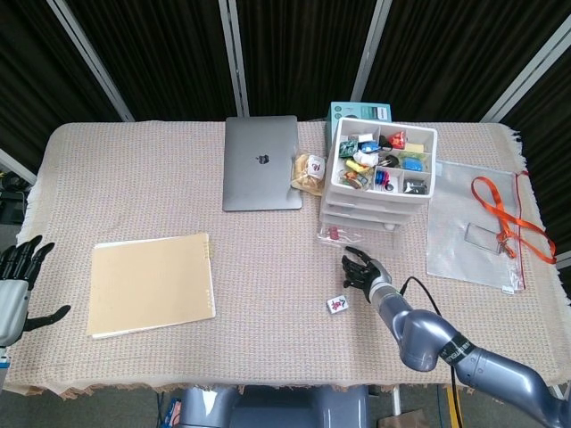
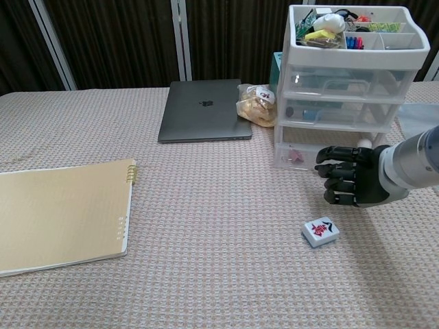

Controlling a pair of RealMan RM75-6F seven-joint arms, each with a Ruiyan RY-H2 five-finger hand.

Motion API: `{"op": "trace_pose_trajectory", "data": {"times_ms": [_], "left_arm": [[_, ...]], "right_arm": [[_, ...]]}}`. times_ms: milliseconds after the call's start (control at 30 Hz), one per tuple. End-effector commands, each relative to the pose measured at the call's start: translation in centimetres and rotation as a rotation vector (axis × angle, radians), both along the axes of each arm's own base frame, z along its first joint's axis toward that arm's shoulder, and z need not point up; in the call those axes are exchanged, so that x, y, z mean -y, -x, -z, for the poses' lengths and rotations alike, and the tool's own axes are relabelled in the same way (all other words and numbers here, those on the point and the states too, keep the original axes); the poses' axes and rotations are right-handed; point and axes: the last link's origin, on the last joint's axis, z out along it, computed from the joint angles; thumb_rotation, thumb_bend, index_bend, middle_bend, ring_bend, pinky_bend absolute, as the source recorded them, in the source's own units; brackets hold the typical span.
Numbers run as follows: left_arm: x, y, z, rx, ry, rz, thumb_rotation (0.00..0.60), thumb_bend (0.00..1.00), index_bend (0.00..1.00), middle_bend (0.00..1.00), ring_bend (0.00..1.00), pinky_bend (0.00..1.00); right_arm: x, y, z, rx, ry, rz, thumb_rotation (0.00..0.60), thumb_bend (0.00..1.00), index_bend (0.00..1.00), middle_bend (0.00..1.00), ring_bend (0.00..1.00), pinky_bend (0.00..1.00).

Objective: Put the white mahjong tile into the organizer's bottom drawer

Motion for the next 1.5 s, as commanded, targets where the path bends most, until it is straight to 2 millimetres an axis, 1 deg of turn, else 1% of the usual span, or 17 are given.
{"op": "trace_pose_trajectory", "data": {"times_ms": [33,100,267,333,467,600,733,867,900,1000,1067,1300,1400,1500], "left_arm": [[0.0,0.0,0.0,-0.002,0.0,0.002,0.6,0.15,0.09,0.0,0.0,0.0],[0.0,-0.1,0.0,0.0,-0.002,0.004,0.6,0.16,0.09,0.0,0.0,0.0],[0.2,-0.1,0.0,0.001,-0.003,0.011,0.6,0.16,0.09,0.0,0.0,0.0],[0.2,-0.1,0.0,0.0,-0.004,0.013,0.6,0.16,0.09,0.0,0.0,0.0],[0.2,-0.1,0.0,0.0,-0.007,0.014,0.6,0.16,0.09,0.0,0.0,0.0],[0.2,-0.1,0.0,-0.003,-0.008,0.013,0.6,0.16,0.09,0.0,0.0,0.0],[0.2,-0.1,0.0,-0.004,-0.007,0.01,0.6,0.16,0.09,0.0,0.0,0.0],[0.2,0.0,0.0,-0.007,-0.005,0.006,0.6,0.16,0.09,0.0,0.0,0.0],[0.2,0.0,0.0,-0.007,-0.004,0.006,0.6,0.16,0.09,0.0,0.0,0.0],[0.2,-0.1,0.1,-0.009,-0.003,0.005,0.6,0.17,0.09,0.0,0.0,0.0],[0.2,-0.1,0.1,-0.009,-0.003,0.005,0.6,0.16,0.09,0.0,0.0,0.0],[0.2,-0.1,0.1,-0.009,-0.004,0.005,0.6,0.16,0.09,0.0,0.0,0.0],[0.2,-0.1,0.1,-0.009,-0.004,0.005,0.6,0.16,0.09,0.0,0.0,0.0],[0.2,-0.1,0.1,-0.009,-0.004,0.005,0.6,0.16,0.09,0.0,0.0,0.0]], "right_arm": [[-1.1,-0.2,-1.0,-0.014,-0.011,-0.038,0.6,0.44,0.13,0.82,0.85,0.74],[-1.7,-0.2,-1.6,-0.03,-0.014,-0.051,0.6,0.43,0.12,0.82,0.85,0.74],[-3.0,-0.4,-2.8,-0.073,-0.023,-0.106,0.6,0.4,0.17,0.82,0.84,0.74],[-3.5,-0.5,-3.7,-0.125,-0.018,-0.17,0.6,0.37,0.17,0.81,0.84,0.74],[-4.0,-0.3,-5.0,-0.241,-0.009,-0.28,0.6,0.33,0.17,0.81,0.83,0.74],[-4.0,0.7,-6.3,-0.427,0.013,-0.402,0.6,0.33,0.17,0.81,0.83,0.74],[-4.1,1.9,-6.9,-0.602,0.022,-0.497,0.6,0.3,0.2,0.81,0.83,0.74],[-4.5,3.3,-7.3,-0.792,-0.004,-0.618,0.6,0.21,0.21,0.81,0.83,0.74],[-4.6,3.4,-7.3,-0.812,-0.007,-0.634,0.6,0.19,0.21,0.81,0.83,0.74],[-5.7,4.0,-6.7,-0.933,-0.028,-0.768,0.6,0.13,0.21,0.81,0.83,0.74],[-6.2,4.0,-6.4,-0.956,-0.029,-0.814,0.6,0.11,0.21,0.81,0.83,0.74],[-8.4,3.2,-4.0,-1.013,0.003,-1.076,0.6,0.1,0.21,0.81,0.83,0.74],[-9.1,3.1,-2.9,-1.042,0.003,-1.16,0.6,0.1,0.25,0.81,0.83,0.74],[-9.6,3.0,-1.7,-1.054,0.008,-1.196,0.6,0.1,0.29,0.81,0.83,0.74]]}}
